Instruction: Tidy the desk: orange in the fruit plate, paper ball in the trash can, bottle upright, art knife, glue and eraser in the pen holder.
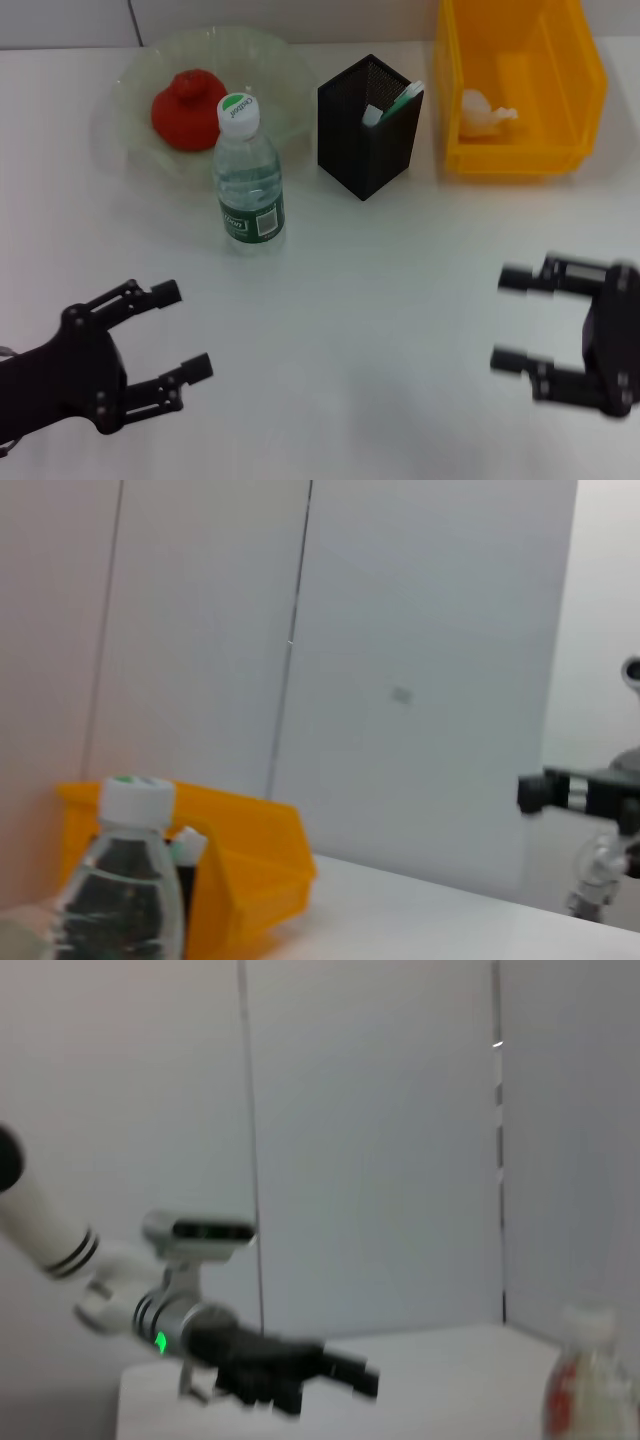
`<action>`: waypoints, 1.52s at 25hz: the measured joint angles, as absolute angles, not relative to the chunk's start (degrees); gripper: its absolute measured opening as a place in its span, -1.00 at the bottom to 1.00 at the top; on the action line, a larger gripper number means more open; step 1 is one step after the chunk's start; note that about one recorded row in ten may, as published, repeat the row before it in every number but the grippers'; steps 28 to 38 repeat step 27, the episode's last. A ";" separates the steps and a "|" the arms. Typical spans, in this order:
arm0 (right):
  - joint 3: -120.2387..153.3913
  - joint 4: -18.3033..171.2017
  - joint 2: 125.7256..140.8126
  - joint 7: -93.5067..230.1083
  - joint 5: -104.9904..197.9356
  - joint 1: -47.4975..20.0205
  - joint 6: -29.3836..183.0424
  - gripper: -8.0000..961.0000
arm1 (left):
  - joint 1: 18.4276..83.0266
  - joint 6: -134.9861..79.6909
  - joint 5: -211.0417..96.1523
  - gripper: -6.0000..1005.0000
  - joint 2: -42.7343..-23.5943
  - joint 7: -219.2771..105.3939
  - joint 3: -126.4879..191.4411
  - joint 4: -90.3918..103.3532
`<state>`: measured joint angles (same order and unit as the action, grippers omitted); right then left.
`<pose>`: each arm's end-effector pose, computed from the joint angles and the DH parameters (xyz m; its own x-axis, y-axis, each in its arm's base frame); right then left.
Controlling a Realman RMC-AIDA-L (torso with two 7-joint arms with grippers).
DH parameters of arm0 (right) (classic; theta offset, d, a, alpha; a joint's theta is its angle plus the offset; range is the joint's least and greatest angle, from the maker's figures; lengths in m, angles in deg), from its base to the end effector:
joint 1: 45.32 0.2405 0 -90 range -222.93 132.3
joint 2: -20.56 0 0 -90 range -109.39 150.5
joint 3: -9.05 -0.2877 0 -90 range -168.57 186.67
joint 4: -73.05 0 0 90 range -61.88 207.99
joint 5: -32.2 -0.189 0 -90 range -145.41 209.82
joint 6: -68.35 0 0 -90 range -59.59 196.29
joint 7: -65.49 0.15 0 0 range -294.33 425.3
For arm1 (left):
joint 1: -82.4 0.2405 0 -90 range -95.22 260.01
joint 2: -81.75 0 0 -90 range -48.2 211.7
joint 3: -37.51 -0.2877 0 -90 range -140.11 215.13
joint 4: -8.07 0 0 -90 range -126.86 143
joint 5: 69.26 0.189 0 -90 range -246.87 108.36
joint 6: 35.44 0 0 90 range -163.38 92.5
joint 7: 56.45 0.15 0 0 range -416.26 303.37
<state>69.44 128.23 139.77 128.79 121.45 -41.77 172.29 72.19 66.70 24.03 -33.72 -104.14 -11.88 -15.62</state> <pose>0.2829 0.1999 0.0024 0.7721 -0.0245 -0.6351 -0.1941 -0.9606 -0.1990 -0.3306 0.1992 -0.0144 0.6997 0.1319 0.7022 0.3934 -0.8916 -0.2245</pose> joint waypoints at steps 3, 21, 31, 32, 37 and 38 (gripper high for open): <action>68.64 122.52 139.76 124.88 124.83 -41.05 172.54 0.40 | 70.56 67.59 26.45 0.68 -33.33 -107.54 -12.94 -16.08; 68.46 115.85 139.71 125.29 126.17 -37.01 169.37 0.41 | 67.80 67.92 32.82 0.68 -34.33 -112.26 -13.39 -19.42; 68.74 115.76 139.71 130.77 126.71 -34.91 167.13 0.41 | 67.57 67.91 33.28 0.68 -34.35 -112.48 -13.38 -19.44; 68.74 115.76 139.71 130.77 126.71 -34.91 167.13 0.41 | 67.57 67.91 33.28 0.68 -34.35 -112.48 -13.38 -19.44; 68.74 115.76 139.71 130.77 126.71 -34.91 167.13 0.41 | 67.57 67.91 33.28 0.68 -34.35 -112.48 -13.38 -19.44; 68.74 115.76 139.71 130.77 126.71 -34.91 167.13 0.41 | 67.57 67.91 33.28 0.68 -34.35 -112.48 -13.38 -19.44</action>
